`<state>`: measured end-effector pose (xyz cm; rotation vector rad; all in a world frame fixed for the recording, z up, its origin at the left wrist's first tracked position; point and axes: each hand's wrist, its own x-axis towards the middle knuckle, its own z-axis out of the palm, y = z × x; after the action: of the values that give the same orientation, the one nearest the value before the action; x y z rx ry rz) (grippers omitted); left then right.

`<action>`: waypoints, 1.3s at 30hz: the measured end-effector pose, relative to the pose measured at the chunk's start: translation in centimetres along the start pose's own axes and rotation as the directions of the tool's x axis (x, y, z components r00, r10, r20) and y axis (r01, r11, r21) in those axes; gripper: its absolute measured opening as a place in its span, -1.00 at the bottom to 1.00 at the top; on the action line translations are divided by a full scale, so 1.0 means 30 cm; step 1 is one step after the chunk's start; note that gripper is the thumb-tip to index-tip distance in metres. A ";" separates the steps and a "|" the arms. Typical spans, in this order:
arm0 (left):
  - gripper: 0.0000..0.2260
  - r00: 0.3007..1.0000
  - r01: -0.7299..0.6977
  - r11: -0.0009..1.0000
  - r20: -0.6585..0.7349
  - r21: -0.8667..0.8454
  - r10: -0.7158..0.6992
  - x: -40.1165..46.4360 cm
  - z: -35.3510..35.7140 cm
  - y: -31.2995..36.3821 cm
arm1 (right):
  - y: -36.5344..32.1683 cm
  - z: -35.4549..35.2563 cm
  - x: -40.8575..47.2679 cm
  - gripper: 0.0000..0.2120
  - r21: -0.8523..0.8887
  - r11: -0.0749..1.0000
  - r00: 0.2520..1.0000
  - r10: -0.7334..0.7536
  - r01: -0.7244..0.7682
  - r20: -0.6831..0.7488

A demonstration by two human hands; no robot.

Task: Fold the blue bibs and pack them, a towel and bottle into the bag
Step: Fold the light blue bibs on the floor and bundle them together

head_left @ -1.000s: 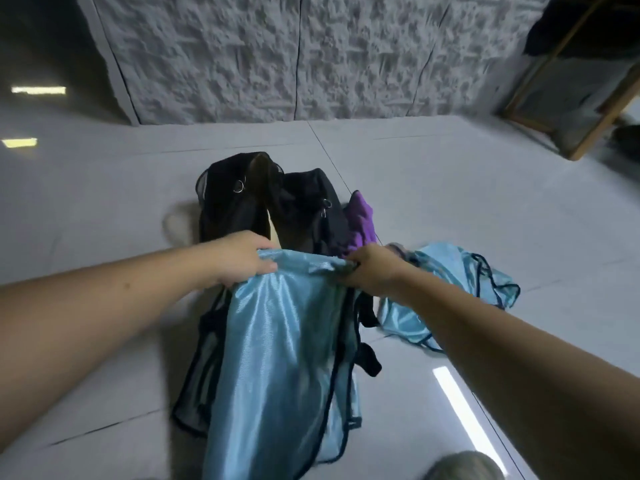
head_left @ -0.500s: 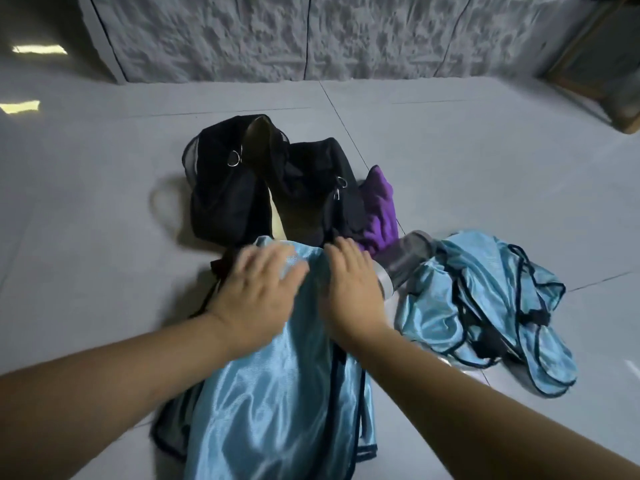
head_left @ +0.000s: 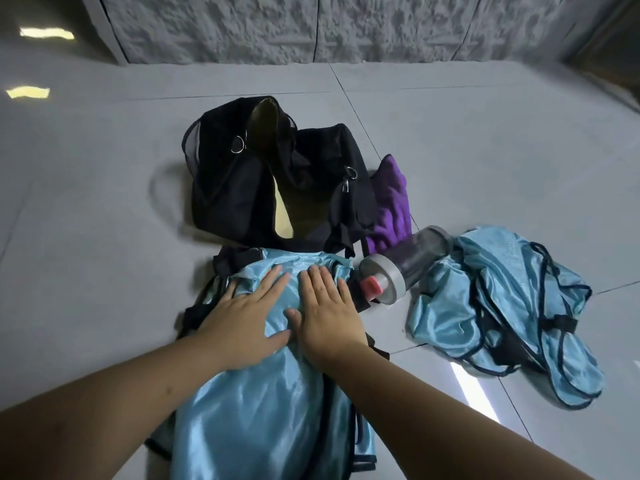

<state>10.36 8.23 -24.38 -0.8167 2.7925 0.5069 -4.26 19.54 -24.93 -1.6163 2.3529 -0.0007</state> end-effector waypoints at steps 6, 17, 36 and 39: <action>-0.16 0.999 0.041 0.998 0.033 0.039 -0.043 0.020 0.003 -0.001 | -0.001 0.012 0.028 -0.33 -0.028 0.999 0.999 0.027 -0.026 0.039; -0.58 0.967 0.251 0.874 -0.077 0.417 -0.241 0.017 -0.225 0.290 | 0.158 -0.349 -0.134 -0.64 0.347 0.932 0.974 0.163 -0.100 -0.158; -0.61 0.999 0.044 0.991 -0.001 -0.127 -0.044 0.114 -0.124 0.639 | 0.970 -0.207 -0.372 -0.85 0.628 0.321 0.471 0.879 -0.709 0.082; -0.61 1.000 0.003 0.989 -0.022 -0.148 -0.006 0.146 -0.122 0.682 | 0.920 -0.263 -0.366 -0.75 0.718 0.378 0.550 0.835 -0.585 0.009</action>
<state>-4.83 20.90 -16.67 -0.8625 2.7987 0.7154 -27.72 38.59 -19.23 -0.1342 2.6609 -0.9153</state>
